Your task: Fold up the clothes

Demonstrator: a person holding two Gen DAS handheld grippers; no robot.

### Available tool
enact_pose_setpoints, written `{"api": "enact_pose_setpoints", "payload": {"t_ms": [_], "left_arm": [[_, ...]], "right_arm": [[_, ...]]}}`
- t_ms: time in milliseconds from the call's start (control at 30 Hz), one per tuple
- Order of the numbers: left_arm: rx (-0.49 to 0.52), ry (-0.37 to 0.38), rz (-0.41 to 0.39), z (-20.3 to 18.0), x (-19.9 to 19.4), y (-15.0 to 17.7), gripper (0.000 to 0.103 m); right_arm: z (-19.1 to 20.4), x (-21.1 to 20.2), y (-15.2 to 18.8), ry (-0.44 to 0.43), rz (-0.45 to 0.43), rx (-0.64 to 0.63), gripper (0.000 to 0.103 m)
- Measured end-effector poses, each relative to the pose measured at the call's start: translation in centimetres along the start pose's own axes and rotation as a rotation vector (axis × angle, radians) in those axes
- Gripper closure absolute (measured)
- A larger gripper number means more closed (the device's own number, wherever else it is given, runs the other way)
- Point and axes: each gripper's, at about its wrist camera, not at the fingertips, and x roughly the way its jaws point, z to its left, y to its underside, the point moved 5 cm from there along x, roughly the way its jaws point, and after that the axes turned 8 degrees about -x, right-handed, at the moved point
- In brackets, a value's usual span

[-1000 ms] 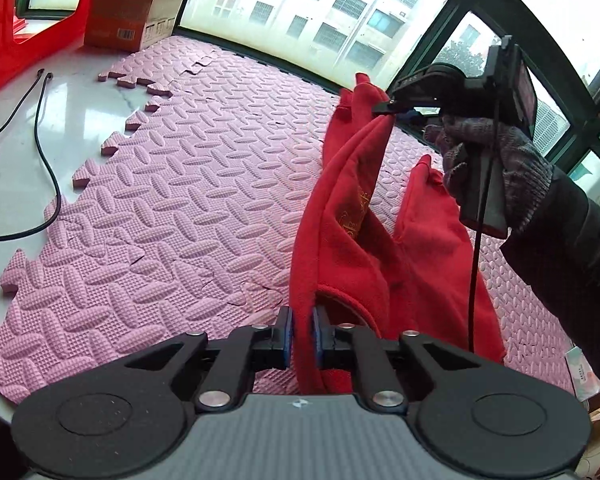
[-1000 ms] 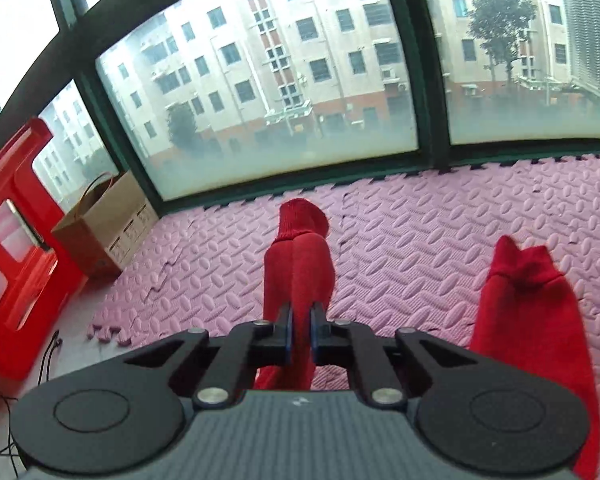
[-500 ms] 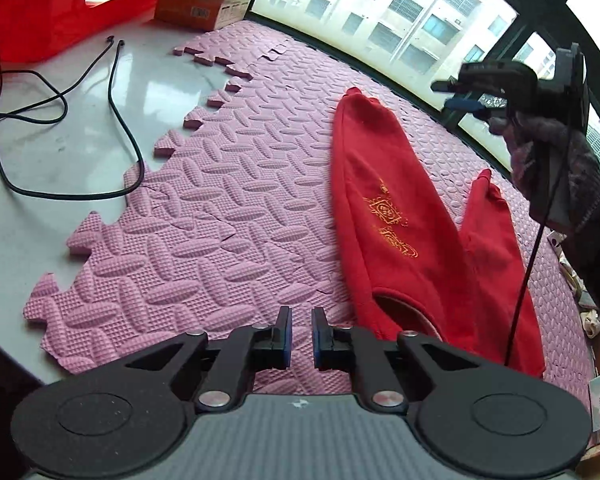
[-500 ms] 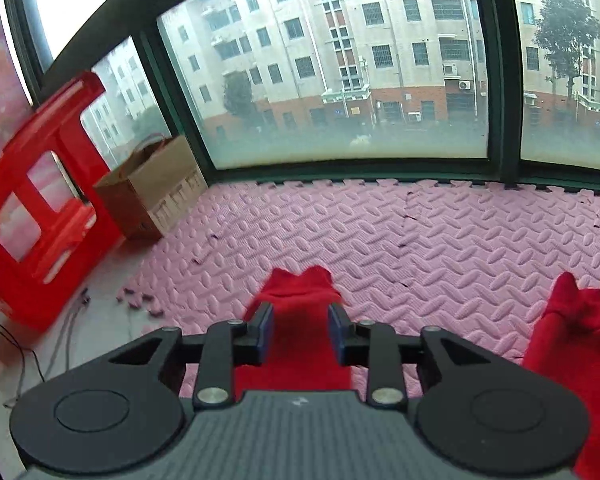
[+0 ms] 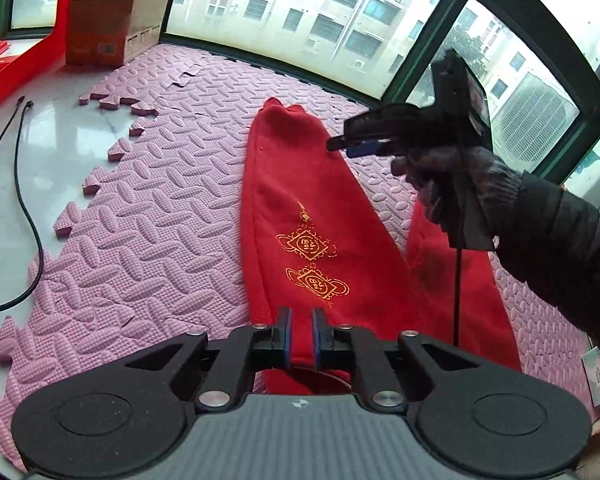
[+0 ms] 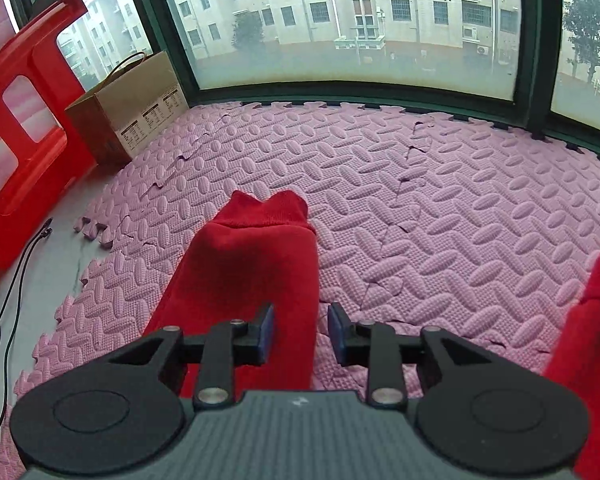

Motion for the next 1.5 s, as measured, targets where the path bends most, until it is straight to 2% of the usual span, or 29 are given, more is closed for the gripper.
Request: {"api": "enact_pose_setpoints", "payload": {"t_ms": [133,267,367,500,667,800,933,1100,1300,1467,1500], "left_arm": [[0.006,-0.038,0.057,0.7,1.6,0.8,0.092],[0.004,-0.053,0.070,1.4,1.7,1.1,0.092],[0.008,-0.068,0.070,1.5,1.6,1.0,0.091],[0.015,-0.069,0.070,1.6,1.7,1.0,0.090],[0.022,-0.066,0.048,1.0,1.4,-0.4,0.090],[0.067,-0.054,0.026,-0.5,1.6,-1.6,0.090],[0.108,-0.072,0.055,-1.3,2.8,-1.1,0.090],[0.127,-0.104,0.078,-1.4,3.9,-0.1,0.089],[0.154,-0.125,0.065,-1.6,3.6,0.3,0.088],[0.185,-0.134,0.048,-2.3,2.7,1.1,0.086],[0.191,-0.136,0.045,-2.5,2.5,1.2,0.083]], "right_arm": [[0.4,2.0,-0.6,0.029,0.013,-0.034,0.074],[0.2,2.9,-1.6,0.050,0.014,-0.062,0.074],[0.0,1.6,-2.1,0.062,-0.004,-0.092,0.074],[-0.9,-1.4,-2.0,0.023,-0.001,-0.099,0.074],[-2.1,-7.6,1.4,-0.036,0.045,-0.155,0.073],[-2.6,-11.3,5.4,-0.039,0.096,-0.215,0.071],[-2.9,-14.0,9.3,-0.031,0.143,-0.248,0.069],[-3.3,-16.0,12.9,-0.015,0.169,-0.255,0.067],[-2.5,-17.3,16.9,0.013,0.189,-0.329,0.062],[-2.1,-18.4,19.4,0.026,0.191,-0.326,0.061],[-2.1,-18.8,20.0,0.037,0.180,-0.330,0.061]]}}
